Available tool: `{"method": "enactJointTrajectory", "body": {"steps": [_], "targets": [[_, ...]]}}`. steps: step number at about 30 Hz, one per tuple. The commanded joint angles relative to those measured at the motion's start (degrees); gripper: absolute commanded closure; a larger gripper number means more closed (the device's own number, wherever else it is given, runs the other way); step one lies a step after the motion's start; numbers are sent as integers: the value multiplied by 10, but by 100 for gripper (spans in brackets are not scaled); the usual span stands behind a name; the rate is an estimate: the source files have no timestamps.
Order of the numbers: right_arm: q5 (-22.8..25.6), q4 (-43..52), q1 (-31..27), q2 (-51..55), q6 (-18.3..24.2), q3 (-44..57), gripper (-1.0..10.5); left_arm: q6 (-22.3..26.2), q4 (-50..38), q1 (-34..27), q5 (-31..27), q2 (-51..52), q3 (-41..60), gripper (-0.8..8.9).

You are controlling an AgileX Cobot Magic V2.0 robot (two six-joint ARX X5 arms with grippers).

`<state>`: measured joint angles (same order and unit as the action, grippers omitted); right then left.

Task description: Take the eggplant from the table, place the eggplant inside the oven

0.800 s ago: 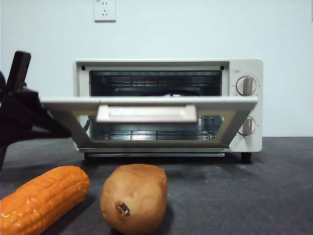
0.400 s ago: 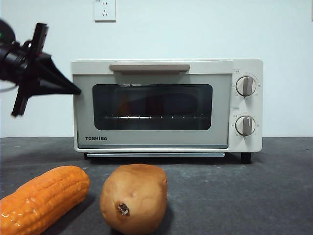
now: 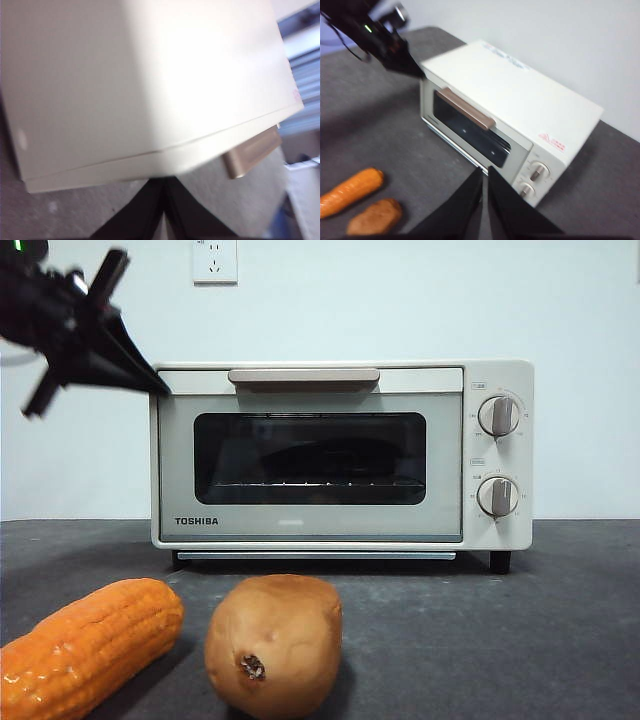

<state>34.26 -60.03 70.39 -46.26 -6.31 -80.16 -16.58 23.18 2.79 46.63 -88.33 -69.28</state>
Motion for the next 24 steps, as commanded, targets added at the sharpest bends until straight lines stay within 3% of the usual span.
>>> {"method": "enactJointTrajectory", "body": {"steps": [1, 8, 14, 20, 24], "targets": [[21, 3, 5, -15, -15, 2, 943, 26, 11, 9, -27, 47, -19, 810], [21, 26, -47, -32, -23, 58, 943, 77, 82, 74, -207, 196, -12, 810], [-43, 109, -122, -24, -23, 155, 943, 79, 69, 155, -356, 321, 73, 810], [-90, 265, -181, 3, -23, 285, 943, 57, 15, 214, -452, 431, 205, 810], [-85, 405, -197, 31, -22, 385, 943, 56, -15, 241, -501, 485, 279, 810]]}}
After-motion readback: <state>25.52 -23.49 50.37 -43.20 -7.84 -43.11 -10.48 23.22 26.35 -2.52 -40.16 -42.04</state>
